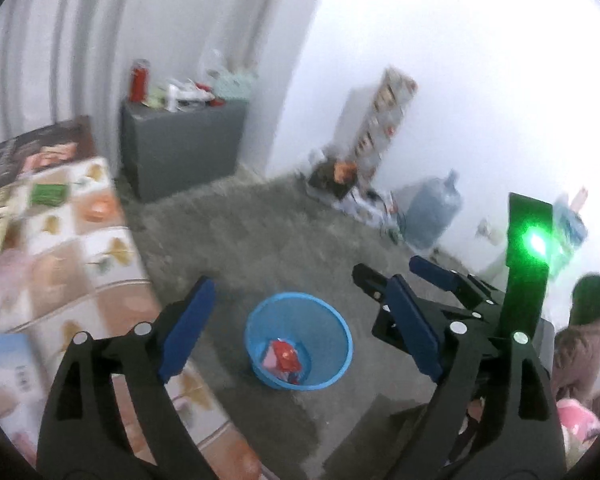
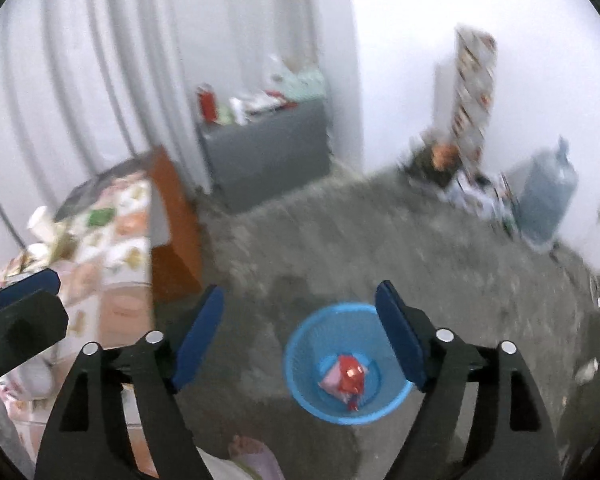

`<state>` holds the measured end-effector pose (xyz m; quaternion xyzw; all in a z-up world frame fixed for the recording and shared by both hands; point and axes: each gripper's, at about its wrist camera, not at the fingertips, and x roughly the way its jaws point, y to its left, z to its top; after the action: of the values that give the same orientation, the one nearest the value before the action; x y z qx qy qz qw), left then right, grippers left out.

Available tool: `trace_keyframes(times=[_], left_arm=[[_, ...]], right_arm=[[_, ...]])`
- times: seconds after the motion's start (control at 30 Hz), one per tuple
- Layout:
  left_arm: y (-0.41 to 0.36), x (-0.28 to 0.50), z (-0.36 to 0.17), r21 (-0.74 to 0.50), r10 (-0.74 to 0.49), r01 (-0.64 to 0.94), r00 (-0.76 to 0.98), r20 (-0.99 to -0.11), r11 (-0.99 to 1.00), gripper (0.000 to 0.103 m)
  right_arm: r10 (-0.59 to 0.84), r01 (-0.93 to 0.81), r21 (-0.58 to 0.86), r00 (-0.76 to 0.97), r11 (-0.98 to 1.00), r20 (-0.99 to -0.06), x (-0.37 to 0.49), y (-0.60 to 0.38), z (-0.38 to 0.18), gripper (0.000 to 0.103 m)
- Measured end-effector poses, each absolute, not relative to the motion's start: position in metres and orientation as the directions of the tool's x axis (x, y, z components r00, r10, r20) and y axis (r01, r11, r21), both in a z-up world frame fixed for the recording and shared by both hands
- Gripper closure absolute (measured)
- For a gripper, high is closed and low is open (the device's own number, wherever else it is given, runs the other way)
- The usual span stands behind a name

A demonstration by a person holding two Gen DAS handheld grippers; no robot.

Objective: Collect trash
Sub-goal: 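Open the left tool and right tool to drop both items into the wastebasket, then move both tools back over the table toward the snack wrappers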

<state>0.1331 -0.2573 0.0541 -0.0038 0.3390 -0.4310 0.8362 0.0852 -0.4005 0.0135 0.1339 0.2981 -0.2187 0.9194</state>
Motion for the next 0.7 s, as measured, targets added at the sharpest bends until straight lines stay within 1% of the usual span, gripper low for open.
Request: trace_keyframes(times=[0.07,0.2,0.3,0.37,0.43,0.53,0.6,0.7], left_arm=[[-0.229,0.132,0.067,-0.305,-0.704,0.679,0.443,-0.554,0.668,0.009],[-0.175,0.132,0.084,-0.334,-0.676,0.607,0.51,-0.532,0.721,0.009],[-0.135,0.132,0.09,-0.352,-0.638,0.54,0.557,-0.531,0.764,0.009],[-0.11,0.129,0.089,-0.36,-0.611,0.499,0.575,-0.543,0.789,0.009],[-0.09,0.131,0.087,-0.372,-0.606,0.481,0.579,-0.545,0.794,0.009],[-0.06,0.126,0.082,-0.391,-0.603,0.459,0.588,-0.539,0.798,0.009],[-0.037,0.121,0.08,-0.377,-0.591,0.455,0.614,-0.523,0.807,0.009],[0.001,0.119,0.082,-0.332,-0.538,0.424,0.685,-0.492,0.843,0.009]], right_arm=[[-0.31,0.448,0.109,0.755,0.888,-0.577,0.09,-0.38,0.031,0.019],[-0.255,0.371,0.121,0.806,0.921,-0.534,0.098,-0.338,0.06,0.018],[-0.192,0.305,0.135,0.827,0.943,-0.529,0.11,-0.308,0.075,0.018],[-0.154,0.263,0.138,0.836,0.955,-0.527,0.116,-0.29,0.082,0.018],[-0.104,0.208,0.144,0.845,0.967,-0.525,0.12,-0.272,0.087,0.015],[-0.052,0.136,0.128,0.856,0.982,-0.515,0.128,-0.247,0.096,0.014],[0.0,0.085,0.137,0.85,0.987,-0.527,0.136,-0.237,0.101,0.014],[0.064,0.034,0.173,0.845,0.984,-0.532,0.143,-0.231,0.11,0.014]])
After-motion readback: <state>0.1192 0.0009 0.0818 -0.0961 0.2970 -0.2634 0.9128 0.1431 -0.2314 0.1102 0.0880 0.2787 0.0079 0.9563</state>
